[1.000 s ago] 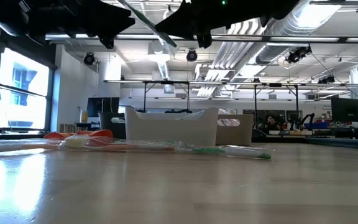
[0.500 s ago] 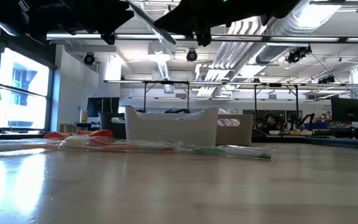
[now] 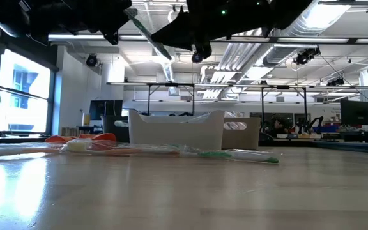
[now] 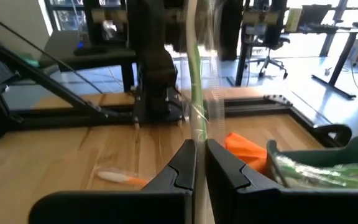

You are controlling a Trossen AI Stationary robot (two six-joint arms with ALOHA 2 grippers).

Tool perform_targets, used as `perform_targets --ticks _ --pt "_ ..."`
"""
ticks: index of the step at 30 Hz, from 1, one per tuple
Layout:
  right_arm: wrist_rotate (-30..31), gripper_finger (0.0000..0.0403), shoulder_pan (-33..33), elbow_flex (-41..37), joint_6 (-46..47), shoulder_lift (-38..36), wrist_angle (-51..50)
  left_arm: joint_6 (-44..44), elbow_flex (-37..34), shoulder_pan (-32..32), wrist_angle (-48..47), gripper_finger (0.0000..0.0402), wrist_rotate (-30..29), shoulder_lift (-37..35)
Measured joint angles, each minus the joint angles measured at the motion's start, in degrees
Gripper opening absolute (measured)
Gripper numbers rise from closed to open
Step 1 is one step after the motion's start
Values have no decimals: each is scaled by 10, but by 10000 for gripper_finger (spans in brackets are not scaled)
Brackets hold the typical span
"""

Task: Pick & Place Toothbrushes
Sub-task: Put the green toothbrush into the dark blue bin

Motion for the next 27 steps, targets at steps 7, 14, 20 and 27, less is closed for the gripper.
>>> perform_targets --ticks 7,14,20,27 --pt "7 9 0 0 -7 14 43 0 0 0 -1 129 0 0" --pt "2 9 0 0 -30 11 55 1 0 0 -3 129 -2 0" --pt "1 9 0 0 -30 11 54 1 0 0 -3 115 -5 0" --pt "1 9 0 0 -30 11 54 2 0 0 -3 40 -7 0"
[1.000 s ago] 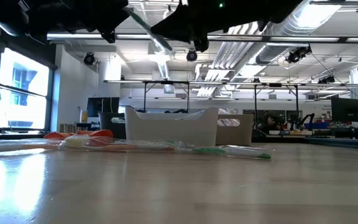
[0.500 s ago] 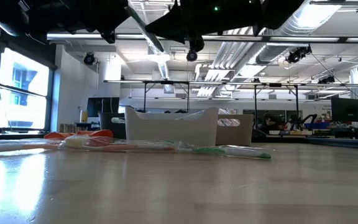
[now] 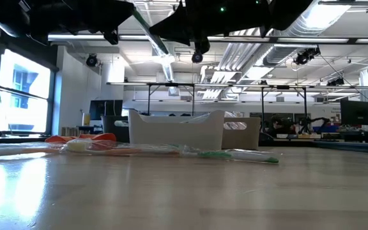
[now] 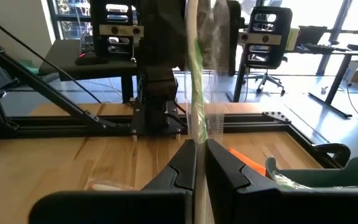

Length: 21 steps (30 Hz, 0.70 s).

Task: Pick & Place Toothbrushes
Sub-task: Put the green toothbrush into the dark blue bin

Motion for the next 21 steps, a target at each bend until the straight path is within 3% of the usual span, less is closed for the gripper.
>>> perform_targets --ticks 4,11,21 --pt "0 9 0 0 1 0 0 2 0 0 0 11 -2 0" --pt "0 20 0 0 0 0 0 1 0 0 0 21 -1 0" --pt "18 145 5 0 17 -1 -3 6 0 0 -9 7 3 0"
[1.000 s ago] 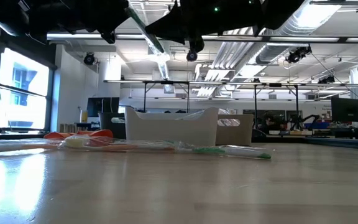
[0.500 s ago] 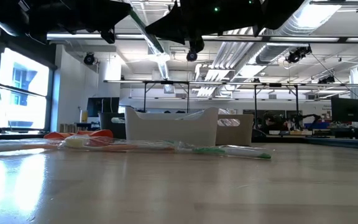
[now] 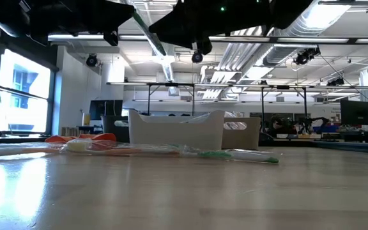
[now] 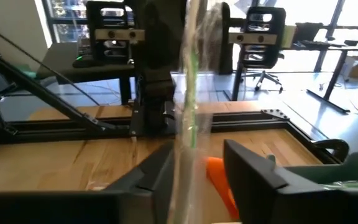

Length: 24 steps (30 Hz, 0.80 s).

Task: Pick & Place Toothbrushes
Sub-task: Put the green toothbrush into the dark blue bin

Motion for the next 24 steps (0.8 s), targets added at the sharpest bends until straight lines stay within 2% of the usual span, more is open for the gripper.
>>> perform_targets --ticks 5,10,13,15,19,21,24 --pt "37 205 13 0 -11 -57 -113 8 0 0 -11 8 -1 -7" --pt "83 225 34 0 -2 -137 -220 28 0 0 -27 8 -31 -19" --pt "90 222 47 0 -2 -174 -250 54 0 0 -31 8 -92 -24" --pt "89 217 52 0 -2 -191 -267 69 4 0 -36 8 -153 -24" --pt "90 204 56 0 -3 -208 -290 78 30 1 -106 8 -260 -23" --pt "90 198 55 0 -3 -208 -294 75 42 1 -143 8 -291 -21" --pt "89 191 55 0 -2 -207 -301 68 64 1 -171 8 -306 -22"
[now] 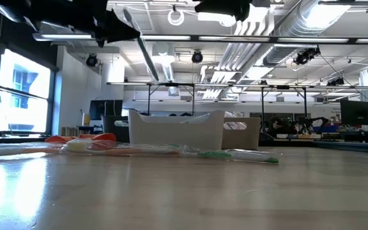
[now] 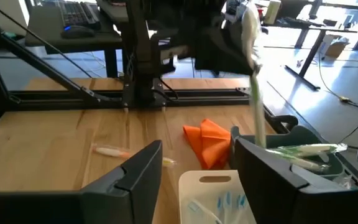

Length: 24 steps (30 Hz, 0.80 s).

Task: Pick & Place Toothbrushes
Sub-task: Put the green toothbrush into the dark blue bin

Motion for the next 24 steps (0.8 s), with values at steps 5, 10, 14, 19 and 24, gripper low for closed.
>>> perform_targets --ticks 5,10,14,19,24 --pt "0 188 0 0 26 4 -23 -1 53 10 -79 8 -19 0" --pt "0 188 2 0 49 5 -39 -23 108 67 -169 8 -10 15" --pt "-1 187 3 0 50 5 -52 -53 131 135 -208 8 59 43" --pt "-1 187 3 0 45 5 -54 -95 132 211 -208 8 153 100" --pt "0 187 2 0 45 5 -55 -121 132 263 -174 8 197 166"
